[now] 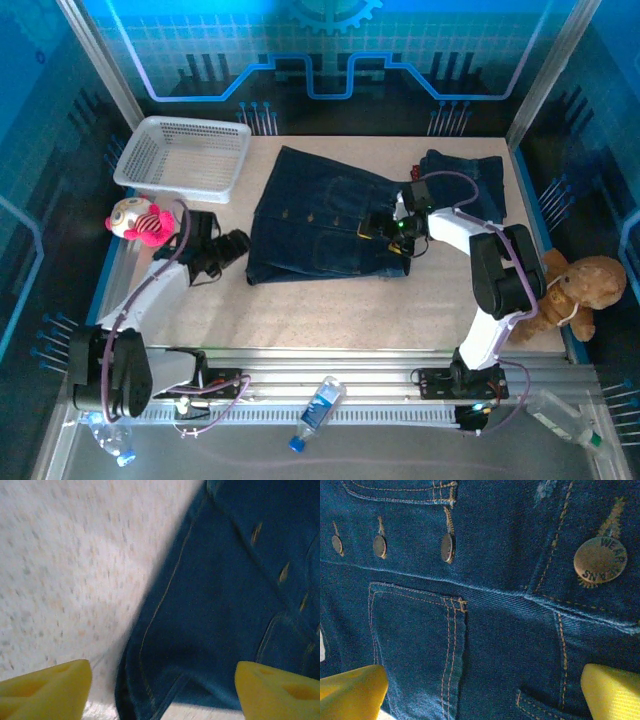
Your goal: Fold and stack the skirts
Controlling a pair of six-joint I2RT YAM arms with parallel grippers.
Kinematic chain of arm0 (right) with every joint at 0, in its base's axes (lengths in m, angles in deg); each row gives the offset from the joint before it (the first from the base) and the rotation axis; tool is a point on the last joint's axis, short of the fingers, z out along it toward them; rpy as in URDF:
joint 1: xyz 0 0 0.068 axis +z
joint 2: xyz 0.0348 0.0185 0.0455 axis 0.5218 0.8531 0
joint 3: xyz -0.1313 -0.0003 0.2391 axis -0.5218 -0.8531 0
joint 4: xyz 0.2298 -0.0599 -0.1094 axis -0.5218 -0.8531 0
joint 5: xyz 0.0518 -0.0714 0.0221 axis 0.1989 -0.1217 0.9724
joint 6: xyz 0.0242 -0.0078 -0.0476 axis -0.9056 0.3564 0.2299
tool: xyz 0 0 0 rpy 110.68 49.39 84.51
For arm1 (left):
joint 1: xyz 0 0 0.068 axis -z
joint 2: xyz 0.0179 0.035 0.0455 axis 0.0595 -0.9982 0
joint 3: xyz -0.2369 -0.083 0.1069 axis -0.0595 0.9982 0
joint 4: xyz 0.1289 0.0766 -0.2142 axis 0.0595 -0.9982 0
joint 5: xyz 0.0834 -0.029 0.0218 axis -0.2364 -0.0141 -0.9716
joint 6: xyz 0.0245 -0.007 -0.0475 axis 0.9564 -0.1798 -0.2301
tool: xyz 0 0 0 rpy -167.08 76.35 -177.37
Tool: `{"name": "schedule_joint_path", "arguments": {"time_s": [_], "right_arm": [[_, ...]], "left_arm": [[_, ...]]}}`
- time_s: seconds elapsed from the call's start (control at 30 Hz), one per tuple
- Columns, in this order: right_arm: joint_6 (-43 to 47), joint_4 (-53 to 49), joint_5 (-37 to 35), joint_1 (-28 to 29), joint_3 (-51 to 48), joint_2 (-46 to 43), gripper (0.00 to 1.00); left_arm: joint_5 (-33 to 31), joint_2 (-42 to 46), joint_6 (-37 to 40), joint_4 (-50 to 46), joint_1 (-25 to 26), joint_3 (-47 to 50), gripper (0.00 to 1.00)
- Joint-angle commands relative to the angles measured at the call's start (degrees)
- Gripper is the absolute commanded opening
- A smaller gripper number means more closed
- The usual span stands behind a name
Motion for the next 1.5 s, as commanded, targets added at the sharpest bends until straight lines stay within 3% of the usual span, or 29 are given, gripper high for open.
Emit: {"name": "schedule_joint_path", "arguments": {"time_s": [0.0,0.2,0.5,0.87,0.93,1.03,1.2,1.37,1.47], "right_arm": [[1.54,-5.15,-1.12,0.49,1.79,-2.68,1.0],[0.86,-6.35,-1.32,0.53,1.28,-4.96,1.0],[0.72,-6.07,1.96,2.4,4.4,-3.33,1.0],[-1.39,-3.25,4.39,2.84,5.67,4.75,0.98],[-1.52,-3.18,4.35,2.47,5.0,5.34,0.98],[-2.57,-3.06,3.18,1.43,3.29,5.31,0.99],[-5.19,-3.06,2.29,-1.49,-0.11,4.86,1.0],[-6.37,-3.27,1.22,-2.52,-2.14,2.81,1.0],[-6.44,-3.85,1.37,-2.5,-1.71,1.68,1.0]], "left_arm": [[6.28,3.65,3.12,0.41,2.83,2.89,0.66],[6.16,7.01,1.82,-0.29,4.24,8.15,0.61],[9.02,-3.02,5.03,5.56,6.1,4.84,0.42],[4.1,-8.15,6.26,7.85,7.02,2.68,0.34],[4.18,-9.58,7.44,7.56,7.02,1.62,0.23],[3.11,-9.98,9.66,4.57,7.02,-0.05,0.0],[-0.21,3.36,11.26,-2.65,6.42,0.96,0.0],[-2.1,20.75,2.72,-6.37,6.4,9.57,0.0],[-6.95,29.13,-1.33,-9.03,6.03,14.09,0.33]]}}
